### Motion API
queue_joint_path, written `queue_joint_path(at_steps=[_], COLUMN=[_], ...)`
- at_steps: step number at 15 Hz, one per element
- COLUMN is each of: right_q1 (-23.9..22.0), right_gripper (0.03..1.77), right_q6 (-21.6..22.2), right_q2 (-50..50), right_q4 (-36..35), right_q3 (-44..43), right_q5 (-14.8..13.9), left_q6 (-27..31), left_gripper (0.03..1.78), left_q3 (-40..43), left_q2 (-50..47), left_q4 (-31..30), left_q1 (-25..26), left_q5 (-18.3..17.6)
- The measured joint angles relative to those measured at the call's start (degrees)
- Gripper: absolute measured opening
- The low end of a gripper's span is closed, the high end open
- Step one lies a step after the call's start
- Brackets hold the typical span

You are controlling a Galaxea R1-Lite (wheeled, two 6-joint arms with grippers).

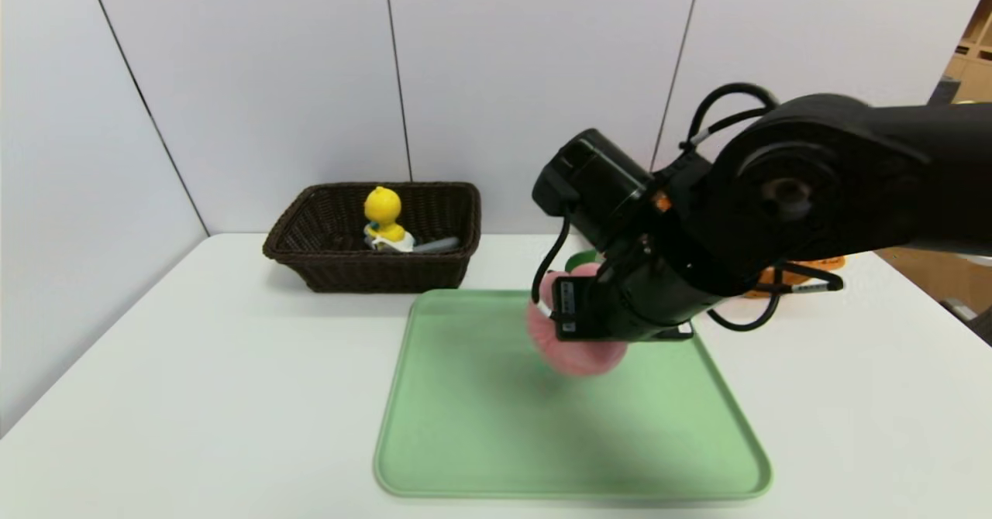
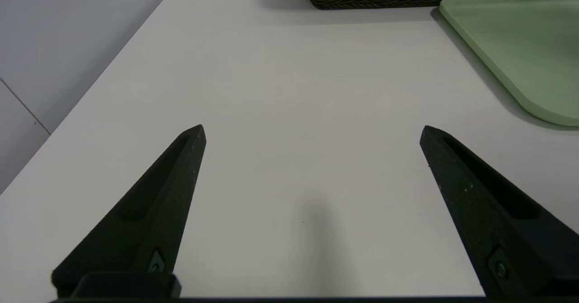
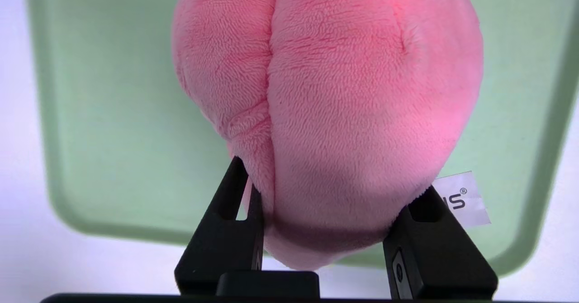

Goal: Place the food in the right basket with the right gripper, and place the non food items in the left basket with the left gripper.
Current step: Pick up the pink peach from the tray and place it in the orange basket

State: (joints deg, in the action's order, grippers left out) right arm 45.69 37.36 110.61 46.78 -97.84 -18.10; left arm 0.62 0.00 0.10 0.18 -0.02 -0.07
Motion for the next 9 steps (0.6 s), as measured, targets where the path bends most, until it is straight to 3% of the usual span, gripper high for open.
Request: queue_joint_path(at_steps=[2, 5, 9], right_q1=[-0.38, -4.74, -16.25], right_gripper=[0.70, 0.70, 0.70], right_q6=[-0.63, -1.89, -6.83], right_q2=[-3.17, -5.89, -6.25], right_q4=[-0.09, -0.12, -0.50], right_q3=[-0.32, -1.66, -6.18], right_q5=[-0.11, -0.37, 0.02], left_q6=[0.00, -0.02, -0.02], left_gripper=[1.69, 1.69, 1.69], left_q3=[0.00, 0.00, 0.00], left_q2=[0.00, 0.00, 0.00], left_q4=[0.00, 0.00, 0.00], left_q1=[0.00, 0.02, 0.00], left_q5=[-0.02, -0.02, -0.02])
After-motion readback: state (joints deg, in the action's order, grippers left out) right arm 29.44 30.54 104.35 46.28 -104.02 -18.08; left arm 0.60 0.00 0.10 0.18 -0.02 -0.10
